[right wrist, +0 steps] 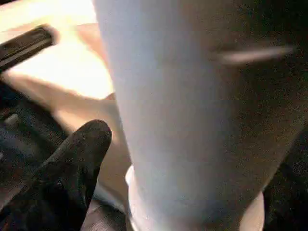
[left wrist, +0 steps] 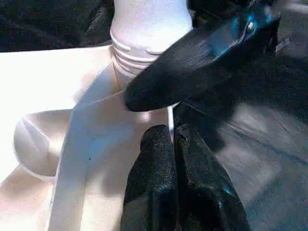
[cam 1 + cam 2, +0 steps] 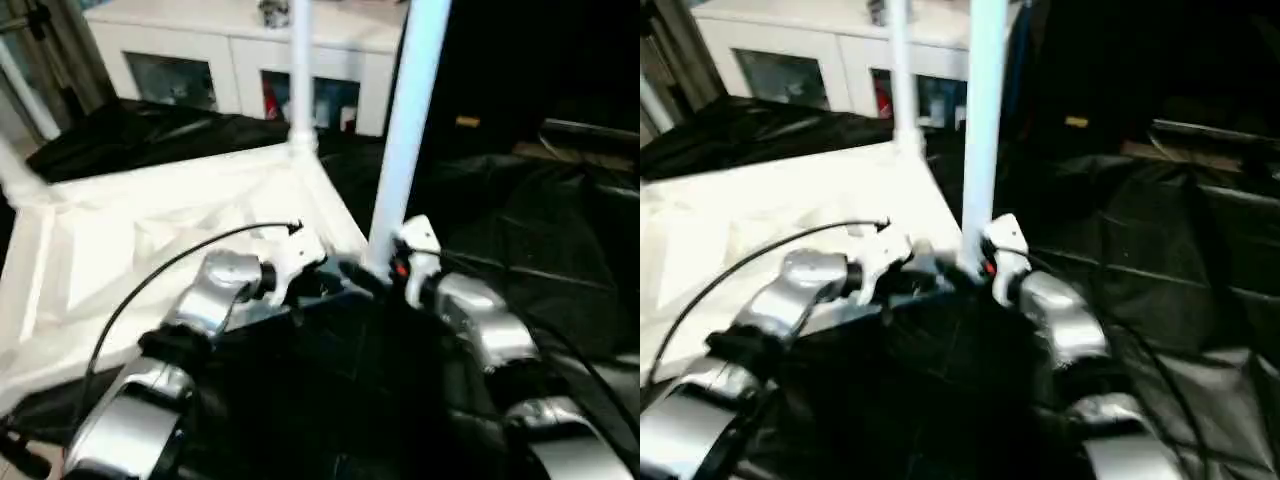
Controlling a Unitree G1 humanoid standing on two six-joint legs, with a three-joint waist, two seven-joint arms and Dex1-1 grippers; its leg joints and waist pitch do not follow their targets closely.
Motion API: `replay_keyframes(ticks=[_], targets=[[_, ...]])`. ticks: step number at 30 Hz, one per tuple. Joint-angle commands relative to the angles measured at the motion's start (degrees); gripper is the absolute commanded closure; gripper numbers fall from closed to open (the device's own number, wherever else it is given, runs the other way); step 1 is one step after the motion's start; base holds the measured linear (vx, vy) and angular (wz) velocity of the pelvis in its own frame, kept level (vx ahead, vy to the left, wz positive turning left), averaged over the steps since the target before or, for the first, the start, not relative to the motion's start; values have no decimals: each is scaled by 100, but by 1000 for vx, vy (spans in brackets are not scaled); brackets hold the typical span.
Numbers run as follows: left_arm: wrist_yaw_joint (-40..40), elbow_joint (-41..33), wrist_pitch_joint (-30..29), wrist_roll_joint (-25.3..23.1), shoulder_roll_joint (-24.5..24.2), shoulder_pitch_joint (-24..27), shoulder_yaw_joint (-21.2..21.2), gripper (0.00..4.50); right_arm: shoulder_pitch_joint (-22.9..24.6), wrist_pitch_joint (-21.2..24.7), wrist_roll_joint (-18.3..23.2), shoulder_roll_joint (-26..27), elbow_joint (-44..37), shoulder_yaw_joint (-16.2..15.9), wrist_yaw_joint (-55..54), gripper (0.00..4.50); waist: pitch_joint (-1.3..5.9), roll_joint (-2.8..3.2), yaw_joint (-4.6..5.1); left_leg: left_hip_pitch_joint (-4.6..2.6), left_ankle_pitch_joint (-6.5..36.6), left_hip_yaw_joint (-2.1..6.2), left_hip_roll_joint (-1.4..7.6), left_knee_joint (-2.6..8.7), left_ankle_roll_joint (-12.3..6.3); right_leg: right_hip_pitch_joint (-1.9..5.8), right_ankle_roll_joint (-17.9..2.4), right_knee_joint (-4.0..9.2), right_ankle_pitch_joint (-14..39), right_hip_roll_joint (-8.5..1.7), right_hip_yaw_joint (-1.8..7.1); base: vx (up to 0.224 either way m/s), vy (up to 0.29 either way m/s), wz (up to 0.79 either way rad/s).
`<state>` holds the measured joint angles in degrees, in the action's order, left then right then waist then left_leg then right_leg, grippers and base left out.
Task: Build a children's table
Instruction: Rotate leg to tighten
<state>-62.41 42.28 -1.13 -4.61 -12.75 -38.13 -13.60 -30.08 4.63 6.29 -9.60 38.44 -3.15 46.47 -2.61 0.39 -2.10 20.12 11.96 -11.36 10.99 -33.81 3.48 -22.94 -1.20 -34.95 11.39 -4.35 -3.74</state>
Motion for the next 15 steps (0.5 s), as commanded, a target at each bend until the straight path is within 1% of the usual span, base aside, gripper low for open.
replay_keyframes(ticks=[1, 3, 4, 6, 7, 8, 9, 10, 11, 13, 15], targets=[[-450, -208, 237, 310, 163, 58, -177, 450, 118, 213, 25, 13, -12, -314, 384, 28, 336, -22, -33, 6, 534, 99, 278, 362, -604, 316, -1618, 338, 90, -422, 296, 0, 0, 0], [-708, -282, 238, 362, 38, 97, -177, 450, 232, 267, 87, -224, -214, -357, 878, 28, 337, -15, -65, 0, 555, 95, 290, 354, -623, 321, -1658, 328, 67, -423, 285, 0, 0, 0], [-728, -286, 238, 364, 26, 100, -178, 450, 241, 275, 91, -243, -229, -361, 917, 28, 337, -15, -65, 0, 555, 95, 290, 354, -623, 321, -1658, 328, 67, -423, 285, 0, 0, 0], [-850, -311, 248, 363, -59, 123, -175, 450, 294, 309, 134, -372, -308, -392, 1183, 28, 321, -21, -85, -7, 709, 89, 286, 363, -555, 308, -1625, 366, 383, -425, 284, 0, 0, 0], [-932, -316, 253, 362, -129, 136, -168, 450, 335, 346, 172, -466, -371, -423, 1364, 28, 320, -8, -96, -13, 733, 93, 288, 366, -529, 310, -1608, 373, 447, -433, 287, 0, 0, 0], [-972, -319, 258, 365, -162, 143, -165, 450, 357, 365, 191, -509, -405, -437, 1452, 28, 315, -11, -99, -10, 774, 92, 289, 368, -519, 310, -1591, 380, 503, -428, 288, 0, 0, 0], [-1059, -318, 268, 371, -236, 155, -159, 450, 391, 401, 223, -583, -455, -451, 1590, 41, 322, -17, -120, -12, 787, 95, 291, 370, -494, 312, -1556, 379, 546, -430, 290, 0, 0, 0], [-1091, -316, 267, 375, -261, 158, -158, 450, 396, 412, 230, -597, -459, -449, 1614, 41, 325, -14, -128, -19, 779, 94, 293, 370, -487, 305, -1559, 375, 530, -428, 291, 0, 0, 0], [-1145, -319, 252, 381, -296, 164, -156, 450, 401, 427, 242, -614, -466, -445, 1639, 60, 320, -16, -128, -14, 774, 91, 291, 374, -471, 298, -1568, 375, 520, -420, 289, 0, 0, 0], [-1182, -323, 240, 384, -320, 169, -154, 450, 405, 439, 251, -626, -472, -443, 1656, 72, 321, -16, -131, -20, 772, 96, 293, 378, -424, 297, -1560, 374, 552, -426, 288, 0, 0, 0], [-1249, -345, 216, 401, -378, 192, -142, 450, 406, 479, 265, -639, -488, -451, 1716, 96, 328, -16, -132, -14, 733, 97, 288, 374, -406, 304, -1560, 365, 500, -426, 289, 0, 0, 0]])
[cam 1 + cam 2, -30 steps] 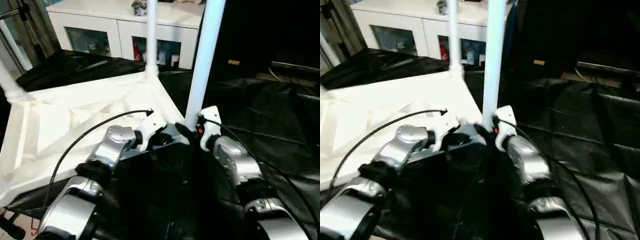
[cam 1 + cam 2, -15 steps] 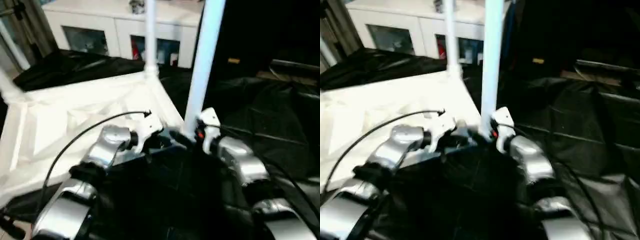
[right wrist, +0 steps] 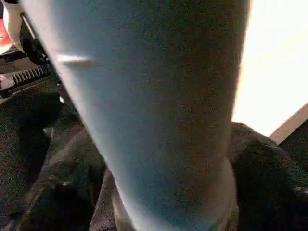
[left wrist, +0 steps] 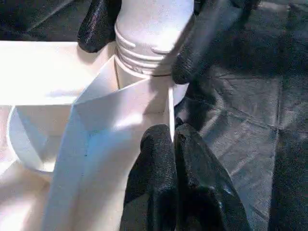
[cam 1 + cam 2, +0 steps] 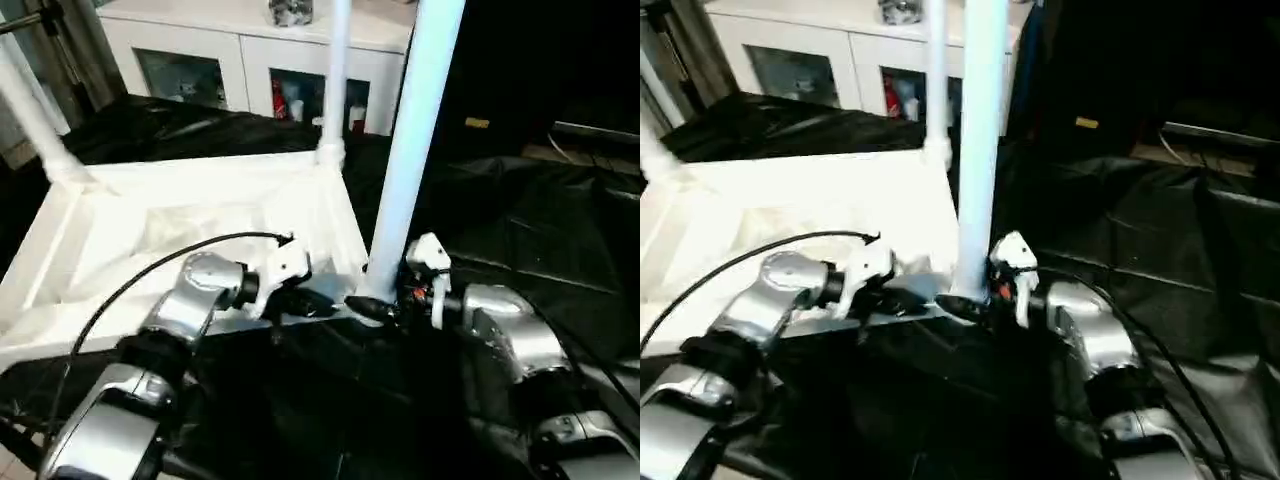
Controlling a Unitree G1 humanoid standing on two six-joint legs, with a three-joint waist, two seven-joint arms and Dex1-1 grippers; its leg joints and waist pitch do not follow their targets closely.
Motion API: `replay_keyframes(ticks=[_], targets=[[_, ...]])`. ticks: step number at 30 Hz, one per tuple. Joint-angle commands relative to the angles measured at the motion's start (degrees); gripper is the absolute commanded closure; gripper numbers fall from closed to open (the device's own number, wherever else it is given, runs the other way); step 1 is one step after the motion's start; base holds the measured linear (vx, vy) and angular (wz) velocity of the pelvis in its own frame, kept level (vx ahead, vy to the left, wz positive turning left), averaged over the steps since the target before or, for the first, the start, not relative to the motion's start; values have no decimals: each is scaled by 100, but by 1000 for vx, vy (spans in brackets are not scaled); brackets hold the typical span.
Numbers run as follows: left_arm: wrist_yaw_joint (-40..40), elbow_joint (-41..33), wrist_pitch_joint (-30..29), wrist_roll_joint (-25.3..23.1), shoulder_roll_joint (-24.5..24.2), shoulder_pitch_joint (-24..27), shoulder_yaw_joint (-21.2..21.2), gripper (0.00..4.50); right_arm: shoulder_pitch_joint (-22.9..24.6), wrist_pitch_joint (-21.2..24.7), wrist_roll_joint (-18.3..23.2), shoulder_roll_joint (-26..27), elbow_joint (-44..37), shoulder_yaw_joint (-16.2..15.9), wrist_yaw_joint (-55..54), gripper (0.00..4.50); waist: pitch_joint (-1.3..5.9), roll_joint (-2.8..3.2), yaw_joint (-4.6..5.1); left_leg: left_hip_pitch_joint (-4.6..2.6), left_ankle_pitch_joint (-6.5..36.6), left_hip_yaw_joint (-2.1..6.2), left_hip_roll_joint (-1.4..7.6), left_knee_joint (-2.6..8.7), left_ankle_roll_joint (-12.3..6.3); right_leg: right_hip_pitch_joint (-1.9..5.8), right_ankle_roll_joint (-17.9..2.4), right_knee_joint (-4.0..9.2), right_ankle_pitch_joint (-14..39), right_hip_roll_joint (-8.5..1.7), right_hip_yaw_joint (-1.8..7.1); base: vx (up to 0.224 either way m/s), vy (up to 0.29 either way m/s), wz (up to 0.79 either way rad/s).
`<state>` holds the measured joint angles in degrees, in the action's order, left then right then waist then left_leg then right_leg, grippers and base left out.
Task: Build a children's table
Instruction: Rotate leg to tighten
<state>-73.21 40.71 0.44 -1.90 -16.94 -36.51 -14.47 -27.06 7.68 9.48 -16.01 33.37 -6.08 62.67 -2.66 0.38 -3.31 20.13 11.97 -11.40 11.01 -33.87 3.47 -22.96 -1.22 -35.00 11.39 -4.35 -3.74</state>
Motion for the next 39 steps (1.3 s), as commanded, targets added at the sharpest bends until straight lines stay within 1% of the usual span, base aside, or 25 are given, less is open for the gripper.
replay_keyframes(ticks=[1, 3, 5, 10, 13, 14, 15, 17, 18, 19, 20, 21, 22, 23, 25, 27, 28, 30, 31, 32, 33, 35, 36, 38, 39], targets=[[-183, -196, 54, 134, 28, 37, -53, 450, 103, 185, -50, 0, 15, -162, 115, 103, 332, -15, -11, -16, 732, 101, 286, 381, -406, 307, -1559, 369, 500, -425, 289, 0, 0, 0], [-223, -208, 49, 154, 6, 55, -65, 450, 119, 257, -4, -14, -44, -185, 186, 116, 342, -19, -21, -10, 607, 102, 289, 373, -444, 314, -1587, 345, 308, -429, 287, 0, 0, 0], [-234, -219, 41, 173, 4, 65, -76, 450, 125, 278, 8, -1, -75, -199, 187, 140, 342, -20, -20, -8, 592, 95, 281, 366, -466, 313, -1594, 345, 275, -423, 285, 0, 0, 0], [-191, -230, 22, 171, 65, 74, -91, 450, 178, 304, 32, 69, -137, -228, 143, 173, 331, -22, -19, -11, 682, 99, 286, 376, -422, 309, -1560, 369, 474, -429, 285, 0, 0, 0], [132, -139, 22, 97, 181, 9, -52, 450, 224, 230, 6, 211, -87, -150, -173, 175, 326, -25, -14, -20, 727, 100, 287, 383, -385, 297, -1529, 381, 576, -428, 288, 0, 0, 0], [326, -75, -8, 40, 241, -38, -38, 450, 225, 186, -21, 298, -25, -100, -384, 176, 323, -37, -9, -16, 745, 101, 286, 386, -369, 299, -1515, 385, 615, -432, 290, 0, 0, 0], [441, -41, -32, 2, 276, -64, -30, 450, 221, 181, -30, 352, 9, -60, -515, 177, 311, -32, 0, -25, 821, 106, 283, 396, -329, 287, -1478, 404, 765, -437, 294, 0, 0, 0], [855, 114, -55, -105, 413, -171, 7, 450, 147, 88, -21, 569, 217, 147, -1053, 177, 309, -45, 26, -42, 922, 113, 274, 405, -249, 274, -1404, 438, 1021, -443, 304, 0, 0, 0], [1025, 180, -77, -140, 476, -218, 24, 450, 113, 58, -1, 662, 303, 235, -1263, 177, 303, -43, 33, -47, 935, 122, 261, 409, -202, 278, -1349, 467, 1243, -455, 307, 0, 0, 0], [1376, 312, -146, -203, 614, -324, 57, 450, 46, 44, -11, 827, 455, 341, -1697, 177, 298, -40, 37, -47, 955, 119, 261, 412, -195, 271, -1326, 478, 1304, -447, 306, 0, 0, 0], [1449, 338, -163, -214, 645, -347, 64, 450, 33, 39, -17, 860, 486, 356, -1784, 177, 294, -36, 47, -53, 962, 113, 257, 412, -174, 255, -1303, 486, 1346, -442, 311, 0, 0, 0], [1863, 463, -255, -284, 817, -465, 93, 450, -4, -52, -127, 1018, 604, 324, -2139, 177, 291, -26, 48, -55, 1010, 126, 247, 416, -136, 265, -1268, 500, 1480, -448, 303, 0, 0, 0], [1938, 484, -270, -296, 845, -485, 98, 450, -8, -67, -150, 1043, 620, 312, -2193, 178, 291, -30, 49, -64, 1031, 127, 254, 419, -120, 255, -1217, 517, 1535, -446, 304, 0, 0, 0], [1994, 499, -280, -306, 867, -499, 102, 450, -11, -79, -166, 1061, 632, 303, -2232, 178, 291, -30, 49, -64, 1031, 127, 254, 419, -120, 255, -1217, 517, 1535, -446, 304, 0, 0, 0], [2402, 594, -389, -334, 1075, -600, 143, 450, -118, -201, -347, 1257, 856, 275, -2768, 178, 296, -27, 59, -42, 1004, 132, 249, 423, -135, 265, -1206, 509, 1462, -442, 302, 0, 0, 0], [2660, 654, -465, -358, 1241, -667, 162, 450, -325, -225, -584, 1424, 1219, 329, -3597, 178, 299, -22, 85, -43, 949, 132, 249, 427, -68, 252, -1229, 490, 1378, -435, 300, 0, 0, 0], [2713, 682, -468, -369, 1275, -685, 167, 450, -382, -238, -638, 1461, 1325, 353, -3799, 178, 305, -30, 94, -32, 956, 139, 231, 424, -75, 274, -1211, 496, 1384, -434, 290, 0, 0, 0], [2731, 713, -426, -395, 1321, -694, 135, 450, -454, -460, -847, 1483, 1463, 213, -3913, 178, 315, -33, 105, -25, 920, 125, 225, 403, -153, 273, -1236, 489, 1244, -436, 300, 0, 0, 0], [2682, 701, -415, -390, 1326, -680, 116, 450, -465, -538, -877, 1503, 1473, 162, -3845, 143, 322, -35, 100, -21, 871, 124, 227, 400, -189, 283, -1252, 477, 1137, -437, 303, 0, 0, 0], [2560, 642, -378, -384, 1283, -624, 81, 450, -451, -634, -844, 1520, 1422, 120, -3637, 143, 324, -50, 93, -4, 792, 124, 230, 396, -276, 296, -1287, 456, 976, -441, 303, 0, 0, 0], [2435, 587, -346, -369, 1232, -572, 60, 450, -426, -632, -776, 1514, 1359, 122, -3459, 108, 326, -50, 92, -1, 755, 124, 232, 395, -314, 297, -1304, 448, 908, -437, 301, 0, 0, 0], [2323, 545, -314, -355, 1182, -530, 42, 450, -409, -648, -730, 1478, 1322, 119, -3321, 106, 328, -54, 95, 8, 686, 119, 233, 387, -402, 306, -1356, 427, 734, -432, 298, 0, 0, 0], [2293, 535, -305, -352, 1165, -518, 36, 450, -408, -677, -726, 1457, 1319, 110, -3286, 95, 321, -43, 105, 2, 744, 119, 237, 391, -433, 299, -1396, 432, 741, -433, 294, 0, 0, 0], [2085, 474, -266, -330, 1083, -455, 7, 450, -383, -733, -751, 1327, 1250, 32, -3036, 68, 316, -43, 114, -2, 844, 122, 238, 395, -427, 303, -1396, 447, 863, -435, 292, 0, 0, 0], [1954, 440, -239, -326, 1028, -417, -14, 450, -365, -790, -788, 1233, 1206, -34, -2862, 68, 314, -43, 115, 4, 867, 124, 238, 394, -432, 309, -1394, 448, 887, -437, 291, 0, 0, 0]])
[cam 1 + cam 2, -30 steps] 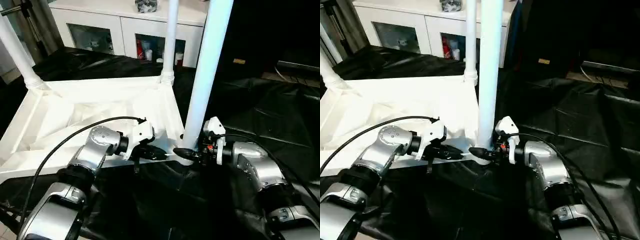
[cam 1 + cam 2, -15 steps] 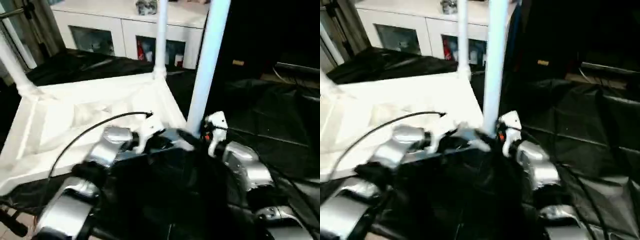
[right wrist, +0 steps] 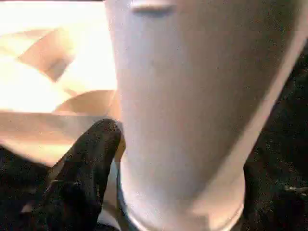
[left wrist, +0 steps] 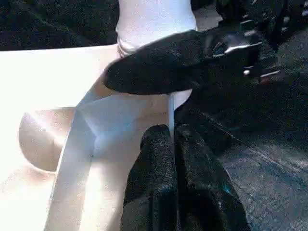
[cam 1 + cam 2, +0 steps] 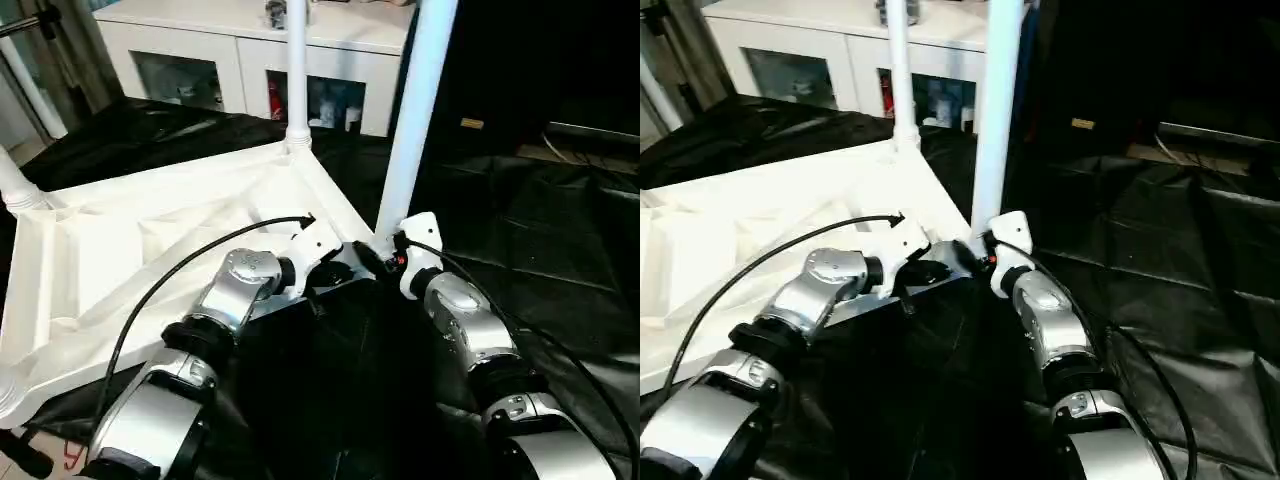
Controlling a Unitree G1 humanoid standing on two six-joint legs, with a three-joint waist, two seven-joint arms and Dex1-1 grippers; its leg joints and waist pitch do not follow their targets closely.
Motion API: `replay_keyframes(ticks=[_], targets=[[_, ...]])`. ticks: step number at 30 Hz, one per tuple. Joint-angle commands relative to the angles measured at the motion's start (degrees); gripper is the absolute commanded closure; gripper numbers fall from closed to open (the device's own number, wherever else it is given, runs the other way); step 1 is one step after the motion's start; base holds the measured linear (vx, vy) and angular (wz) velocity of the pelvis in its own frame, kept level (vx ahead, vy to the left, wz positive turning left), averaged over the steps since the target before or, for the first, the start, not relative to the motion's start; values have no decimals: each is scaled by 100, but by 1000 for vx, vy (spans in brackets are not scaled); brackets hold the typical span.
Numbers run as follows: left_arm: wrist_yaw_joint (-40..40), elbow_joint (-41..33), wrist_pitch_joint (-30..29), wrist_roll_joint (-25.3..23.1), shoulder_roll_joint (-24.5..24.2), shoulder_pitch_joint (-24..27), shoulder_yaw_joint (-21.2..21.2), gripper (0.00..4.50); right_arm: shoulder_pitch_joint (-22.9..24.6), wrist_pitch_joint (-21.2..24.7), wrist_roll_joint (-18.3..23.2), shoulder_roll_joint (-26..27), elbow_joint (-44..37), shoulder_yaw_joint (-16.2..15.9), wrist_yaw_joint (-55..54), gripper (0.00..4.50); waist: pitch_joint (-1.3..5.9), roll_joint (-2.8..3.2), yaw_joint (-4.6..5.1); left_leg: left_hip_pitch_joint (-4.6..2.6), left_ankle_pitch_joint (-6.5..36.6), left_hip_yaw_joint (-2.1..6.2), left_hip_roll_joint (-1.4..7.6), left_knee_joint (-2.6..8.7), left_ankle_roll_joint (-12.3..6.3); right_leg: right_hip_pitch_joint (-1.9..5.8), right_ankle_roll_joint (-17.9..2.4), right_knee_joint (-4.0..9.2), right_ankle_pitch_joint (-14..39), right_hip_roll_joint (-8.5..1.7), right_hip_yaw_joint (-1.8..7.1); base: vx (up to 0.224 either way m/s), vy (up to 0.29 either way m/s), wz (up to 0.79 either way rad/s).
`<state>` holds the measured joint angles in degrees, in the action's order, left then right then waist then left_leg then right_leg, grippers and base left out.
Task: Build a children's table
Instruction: Rotate leg to tighten
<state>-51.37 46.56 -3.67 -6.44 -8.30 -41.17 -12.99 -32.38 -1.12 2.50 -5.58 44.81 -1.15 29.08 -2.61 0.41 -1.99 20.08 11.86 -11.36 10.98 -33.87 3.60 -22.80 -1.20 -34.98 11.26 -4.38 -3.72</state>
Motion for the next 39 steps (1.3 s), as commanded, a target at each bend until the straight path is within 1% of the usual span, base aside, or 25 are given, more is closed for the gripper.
replay_keyframes(ticks=[1, 2, 3, 4, 5, 6, 8, 9, 10, 11, 13, 14, 15, 16, 18, 20, 21, 23, 24, 30, 31, 35, 37, 38, 39], targets=[[-279, -161, 155, 129, 138, 65, -172, 450, 185, 92, -82, 141, 27, -547, 638, 68, 309, -47, -9, 18, 886, 121, 248, 393, -448, 296, -1387, 446, 894, -443, 296, 0, 0, 0], [-336, -180, 131, 132, 107, 84, -184, 450, 206, 98, -68, 85, -14, -569, 809, 68, 306, -41, -7, 9, 900, 120, 249, 396, -453, 287, -1384, 449, 908, -435, 295, 0, 0, 0], [-361, -189, 118, 134, 92, 93, -189, 450, 216, 103, -61, 59, -34, -576, 892, 68, 313, -49, -1, 11, 890, 120, 248, 391, -472, 297, -1397, 441, 877, -431, 295, 0, 0, 0], [-481, -224, 118, 143, 40, 123, -214, 450, 256, 97, -55, -33, -107, -607, 1106, 68, 307, -37, 2, 8, 894, 118, 250, 394, -475, 288, -1417, 445, 879, -429, 295, 0, 0, 0], [-704, -285, 122, 162, -57, 167, -258, 450, 322, 126, -11, -194, -251, -653, 1457, 68, 309, -44, 4, 7, 910, 120, 251, 393, -475, 292, -1424, 446, 891, -430, 292, 0, 0, 0], [-844, -325, 121, 174, -118, 195, -286, 450, 362, 145, 19, -293, -339, -677, 1671, 68, 313, -53, -7, 12, 885, 122, 251, 387, -518, 308, -1438, 434, 823, -429, 293, 0, 0, 0], [-1055, -390, 111, 187, -220, 237, -324, 450, 406, 196, 88, -426, -462, -674, 1957, 68, 318, -49, -15, 5, 808, 114, 266, 383, -574, 297, -1504, 413, 634, -427, 295, 0, 0, 0], [-1324, -464, 111, 205, -359, 288, -371, 450, 441, 331, 227, -578, -624, -673, 2286, 68, 311, -53, -17, 8, 813, 110, 263, 383, -593, 303, -1526, 410, 619, -418, 291, 0, 0, 0], [-1343, -468, 112, 205, -370, 292, -374, 450, 443, 336, 233, -590, -633, -676, 2308, 68, 313, -52, -25, 12, 809, 114, 270, 384, -597, 311, -1534, 404, 637, -420, 286, 0, 0, 0], [-1444, -491, 116, 207, -428, 311, -394, 450, 452, 361, 264, -653, -681, -687, 2426, 68, 309, -44, -28, 11, 833, 103, 275, 380, -587, 295, -1550, 408, 668, -417, 285, 0, 0, 0], [-1714, -586, 127, 196, -600, 376, -439, 450, 502, 450, 312, -873, -855, -758, 2861, 68, 305, -53, -46, 3, 870, 103, 288, 386, -551, 295, -1540, 411, 732, -411, 280, 0, 0, 0], [-1714, -586, 127, 196, -600, 376, -439, 450, 502, 450, 312, -873, -855, -758, 2861, 68, 307, -50, -49, 2, 862, 100, 291, 385, -543, 289, -1536, 403, 716, -416, 284, 0, 0, 0], [-1851, -638, 119, 192, -710, 410, -459, 450, 532, 493, 300, -1015, -962, -824, 3105, 68, 305, -48, -54, 0, 869, 103, 292, 387, -527, 289, -1528, 404, 727, -417, 284, 0, 0, 0], [-1971, -673, 122, 192, -796, 434, -483, 450, 542, 534, 290, -1086, -1012, -844, 3224, 68, 302, -67, -60, -1, 884, 102, 291, 389, -516, 287, -1520, 406, 777, -417, 284, 0, 0, 0], [-2128, -710, 143, 196, -918, 462, -513, 450, 541, 600, 296, -1153, -1066, -852, 3356, 68, 296, -60, -68, 5, 901, 99, 287, 391, -494, 284, -1497, 412, 858, -422, 289, 0, 0, 0], [-2154, -716, 142, 203, -954, 462, -510, 450, 542, 637, 311, -1178, -1104, -860, 3401, 68, 298, -60, -73, -7, 902, 103, 295, 397, -458, 277, -1498, 415, 886, -428, 290, 0, 0, 0], [-2149, -714, 141, 205, -976, 456, -503, 450, 540, 655, 328, -1191, -1127, -863, 3417, 81, 297, -59, -74, -7, 912, 104, 288, 396, -418, 275, -1493, 415, 915, -427, 292, 0, 0, 0], [-2140, -716, 137, 208, -991, 452, -497, 450, 537, 672, 346, -1196, -1145, -860, 3429, 99, 300, -61, -74, -6, 885, 106, 286, 396, -403, 278, -1495, 415, 894, -429, 293, 0, 0, 0], [-2132, -730, 129, 215, -995, 455, -490, 450, 542, 695, 369, -1195, -1174, -854, 3435, 102, 299, -71, -73, -6, 880, 104, 286, 396, -404, 280, -1492, 416, 884, -428, 294, 0, 0, 0], [-2027, -758, 112, 253, -962, 459, -460, 450, 617, 771, 418, -1149, -1328, -872, 3448, 159, 314, -68, -91, 0, 708, 100, 280, 380, -454, 286, -1521, 384, 632, -419, 290, 0, 0, 0], [-1992, -755, 110, 251, -951, 457, -454, 450, 626, 772, 414, -1143, -1332, -876, 3441, 159, 316, -69, -94, -1, 707, 99, 280, 377, -460, 287, -1527, 382, 615, -422, 289, 0, 0, 0], [-1828, -728, 106, 230, -876, 451, -427, 450, 680, 768, 377, -1101, -1337, -894, 3289, 175, 307, -67, -108, -13, 789, 100, 283, 385, -423, 278, -1500, 404, 771, -428, 292, 0, 0, 0], [-1672, -696, 72, 214, -822, 432, -399, 450, 692, 726, 332, -1049, -1300, -870, 3115, 177, 293, -72, -107, -19, 899, 102, 279, 394, -368, 269, -1451, 431, 966, -435, 297, 0, 0, 0], [-1335, -589, 21, 177, -681, 362, -345, 450, 677, 662, 205, -896, -1101, -795, 2612, 178, 292, -86, -98, -26, 927, 106, 279, 400, -320, 259, -1410, 441, 1090, -441, 304, 0, 0, 0], [-1147, -531, -20, 162, -596, 320, -315, 450, 663, 618, 138, -807, -983, -753, 2329, 178, 281, -86, -88, -31, 986, 106, 273, 405, -298, 246, -1386, 454, 1189, -434, 303, 0, 0, 0]])
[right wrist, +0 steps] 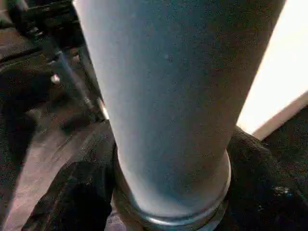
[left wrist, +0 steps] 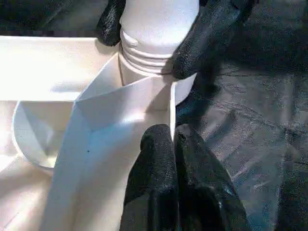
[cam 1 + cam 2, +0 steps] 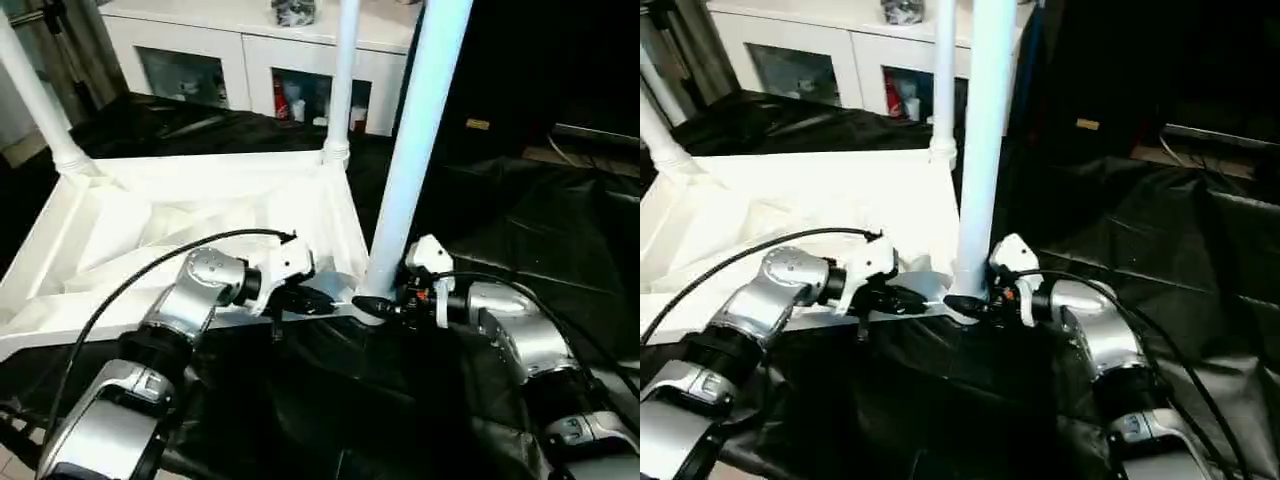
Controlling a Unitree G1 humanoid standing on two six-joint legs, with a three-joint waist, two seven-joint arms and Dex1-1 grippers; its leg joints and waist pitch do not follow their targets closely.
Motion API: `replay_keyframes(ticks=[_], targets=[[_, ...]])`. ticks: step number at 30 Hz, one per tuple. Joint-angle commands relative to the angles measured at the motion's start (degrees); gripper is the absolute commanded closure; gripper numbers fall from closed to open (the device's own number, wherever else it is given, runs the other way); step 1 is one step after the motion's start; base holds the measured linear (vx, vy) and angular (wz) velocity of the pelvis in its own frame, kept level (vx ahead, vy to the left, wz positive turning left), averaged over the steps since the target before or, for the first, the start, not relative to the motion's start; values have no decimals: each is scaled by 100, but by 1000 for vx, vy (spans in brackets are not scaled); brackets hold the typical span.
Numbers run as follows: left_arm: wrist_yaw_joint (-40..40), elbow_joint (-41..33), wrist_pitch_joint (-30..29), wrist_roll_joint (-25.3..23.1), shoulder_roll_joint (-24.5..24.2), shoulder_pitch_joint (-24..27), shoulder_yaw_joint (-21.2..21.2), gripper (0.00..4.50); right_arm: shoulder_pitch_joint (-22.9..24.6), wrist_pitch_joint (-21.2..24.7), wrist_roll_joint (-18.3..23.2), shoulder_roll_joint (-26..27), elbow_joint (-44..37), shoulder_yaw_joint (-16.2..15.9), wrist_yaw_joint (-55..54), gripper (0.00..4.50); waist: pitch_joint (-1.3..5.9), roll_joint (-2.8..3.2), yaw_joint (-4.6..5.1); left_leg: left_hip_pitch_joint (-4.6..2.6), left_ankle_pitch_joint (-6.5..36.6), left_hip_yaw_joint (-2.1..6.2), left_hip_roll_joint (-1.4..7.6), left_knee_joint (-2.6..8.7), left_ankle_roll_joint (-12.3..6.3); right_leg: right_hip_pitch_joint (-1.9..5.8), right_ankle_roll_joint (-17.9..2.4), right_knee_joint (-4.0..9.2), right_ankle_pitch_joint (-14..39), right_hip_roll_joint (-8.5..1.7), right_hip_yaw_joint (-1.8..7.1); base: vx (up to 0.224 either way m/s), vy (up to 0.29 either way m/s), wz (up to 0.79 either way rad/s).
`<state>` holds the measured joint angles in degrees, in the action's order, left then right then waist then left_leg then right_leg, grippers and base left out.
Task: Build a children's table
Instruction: Rotate leg to tighten
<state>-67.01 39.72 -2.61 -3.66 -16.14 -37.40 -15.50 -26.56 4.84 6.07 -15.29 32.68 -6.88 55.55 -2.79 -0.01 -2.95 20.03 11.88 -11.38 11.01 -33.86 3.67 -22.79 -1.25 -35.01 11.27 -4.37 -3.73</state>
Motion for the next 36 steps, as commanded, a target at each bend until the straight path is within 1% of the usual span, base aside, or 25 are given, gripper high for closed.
replay_keyframes(ticks=[1, 2, 3, 5, 8, 9, 10, 13, 14, 15, 16, 17, 21, 22, 23, 24, 25, 26, 27, 28, 29, 30, 31, 33, 36], targets=[[511, 184, -142, -121, 236, -80, -51, 450, 73, 26, -240, 214, 286, -154, -454, 178, 288, -36, 19, -41, 1096, 120, 264, 417, -236, 237, -1311, 493, 1471, -444, 301, 0, 0, 0], [946, 314, -222, -155, 466, -193, 3, 450, 7, 43, -311, 460, 557, -9, -1138, 178, 283, -39, 33, -49, 1167, 120, 263, 423, -178, 223, -1234, 518, 1680, -442, 307, 0, 0, 0], [1099, 354, -254, -165, 558, -236, 22, 450, -28, 78, -319, 555, 655, 50, -1384, 178, 270, -42, 53, -53, 1253, 128, 250, 433, -119, 210, -1173, 544, 1891, -438, 305, 0, 0, 0], [1375, 423, -311, -181, 709, -307, 62, 450, -83, 120, -325, 705, 787, 143, -1766, 178, 272, -43, 87, -41, 1351, 146, 241, 443, -76, 220, -1058, 569, 2132, -436, 294, 0, 0, 0], [1811, 553, -414, -191, 1000, -453, 111, 450, -244, 200, -387, 1000, 1037, 265, -2570, 178, 285, -47, 110, -30, 1320, 152, 243, 444, -117, 219, -1050, 565, 1965, -430, 299, 0, 0, 0], [1811, 553, -414, -191, 1000, -453, 111, 450, -244, 200, -387, 1000, 1037, 265, -2570, 178, 287, -50, 116, -27, 1268, 144, 239, 438, -133, 214, -1072, 559, 1868, -432, 304, 0, 0, 0], [2037, 595, -455, -205, 1178, -516, 113, 450, -399, 168, -546, 1156, 1273, 249, -3147, 178, 297, -49, 113, -24, 1224, 147, 237, 433, -138, 226, -1087, 548, 1810, -435, 302, 0, 0, 0], [2110, 602, -411, -222, 1278, -530, 93, 450, -502, -8, -631, 1263, 1439, 191, -3309, 178, 297, -45, 120, -22, 1179, 132, 224, 418, -165, 216, -1127, 551, 1709, -434, 300, 0, 0, 0], [2096, 586, -410, -221, 1282, -521, 89, 450, -512, -84, -639, 1279, 1442, 173, -3279, 123, 308, -27, 112, -10, 1115, 131, 225, 416, -206, 233, -1126, 539, 1573, -433, 303, 0, 0, 0], [2094, 595, -384, -234, 1292, -520, 90, 450, -537, -166, -676, 1302, 1472, 172, -3304, 123, 315, -29, 110, 0, 1047, 132, 228, 414, -247, 242, -1159, 517, 1391, -430, 302, 0, 0, 0], [2094, 595, -384, -234, 1292, -520, 90, 450, -537, -166, -676, 1302, 1472, 172, -3304, 123, 315, -29, 110, 0, 1047, 132, 228, 414, -247, 242, -1159, 517, 1391, -430, 302, 0, 0, 0], [2094, 595, -384, -234, 1292, -520, 90, 450, -537, -166, -676, 1302, 1472, 172, -3304, 123, 323, -32, 111, 11, 931, 129, 227, 408, -305, 261, -1224, 484, 1133, -422, 300, 0, 0, 0], [2094, 595, -384, -234, 1292, -520, 90, 450, -537, -166, -676, 1302, 1472, 172, -3304, 123, 311, -23, 113, -9, 1047, 124, 237, 415, -327, 249, -1276, 497, 1204, -424, 298, 0, 0, 0], [2094, 595, -384, -234, 1292, -520, 90, 450, -537, -166, -676, 1302, 1472, 172, -3304, 109, 304, -22, 114, -7, 1086, 125, 236, 419, -322, 248, -1271, 505, 1261, -426, 298, 0, 0, 0], [2052, 587, -344, -236, 1286, -506, 82, 450, -557, -229, -680, 1317, 1485, 190, -3289, 109, 304, -23, 114, -7, 1138, 126, 235, 420, -301, 248, -1242, 518, 1379, -430, 300, 0, 0, 0], [1757, 483, -259, -181, 1138, -408, 54, 450, -559, -330, -614, 1153, 1403, 228, -3004, 109, 306, -52, 106, -2, 1156, 132, 234, 420, -319, 253, -1214, 518, 1459, -436, 297, 0, 0, 0], [1338, 365, -88, -113, 915, -284, 12, 450, -535, -411, -503, 883, 1254, 264, -2521, 109, 317, -28, 98, 4, 1098, 131, 238, 411, -351, 257, -1228, 511, 1367, -443, 302, 0, 0, 0], [1164, 326, -40, -89, 816, -237, 2, 450, -514, -453, -453, 740, 1179, 247, -2254, 109, 317, -28, 98, 4, 1098, 131, 238, 411, -351, 257, -1228, 511, 1367, -443, 302, 0, 0, 0], [1057, 312, 9, -78, 754, -217, -4, 450, -483, -472, -414, 638, 1103, 209, -2014, 109, 331, -37, 90, 27, 921, 125, 245, 397, -465, 282, -1299, 460, 963, -426, 303, 0, 0, 0], [946, 298, 36, -59, 697, -199, -9, 450, -461, -506, -377, 549, 1052, 173, -1812, 109, 337, -34, 92, 23, 838, 121, 252, 389, -499, 280, -1346, 436, 781, -427, 306, 0, 0, 0], [946, 298, 36, -59, 697, -199, -9, 450, -461, -506, -377, 549, 1052, 173, -1812, 109, 359, -33, 87, 21, 665, 114, 251, 370, -568, 291, -1452, 390, 414, -425, 306, 0, 0, 0], [797, 278, 75, -34, 597, -177, -16, 450, -418, -523, -285, 412, 942, 134, -1450, 109, 355, -33, 88, 20, 621, 108, 251, 369, -606, 284, -1509, 381, 294, -421, 303, 0, 0, 0], [797, 278, 75, -34, 597, -177, -16, 450, -418, -523, -285, 412, 942, 134, -1450, 109, 358, -29, 87, 28, 578, 107, 247, 362, -655, 295, -1579, 367, 160, -420, 296, 0, 0, 0], [527, 225, 114, 21, 430, -142, -12, 450, -336, -447, -116, 196, 711, 97, -813, 109, 345, -35, 74, 23, 649, 100, 253, 359, -714, 297, -1619, 373, 205, -412, 289, 0, 0, 0], [156, 111, 143, 110, 269, -79, -17, 450, -269, -403, -48, -20, 524, 13, -249, 109, 345, -30, 44, 33, 652, 96, 277, 355, -719, 307, -1618, 366, 258, -419, 284, 0, 0, 0]])
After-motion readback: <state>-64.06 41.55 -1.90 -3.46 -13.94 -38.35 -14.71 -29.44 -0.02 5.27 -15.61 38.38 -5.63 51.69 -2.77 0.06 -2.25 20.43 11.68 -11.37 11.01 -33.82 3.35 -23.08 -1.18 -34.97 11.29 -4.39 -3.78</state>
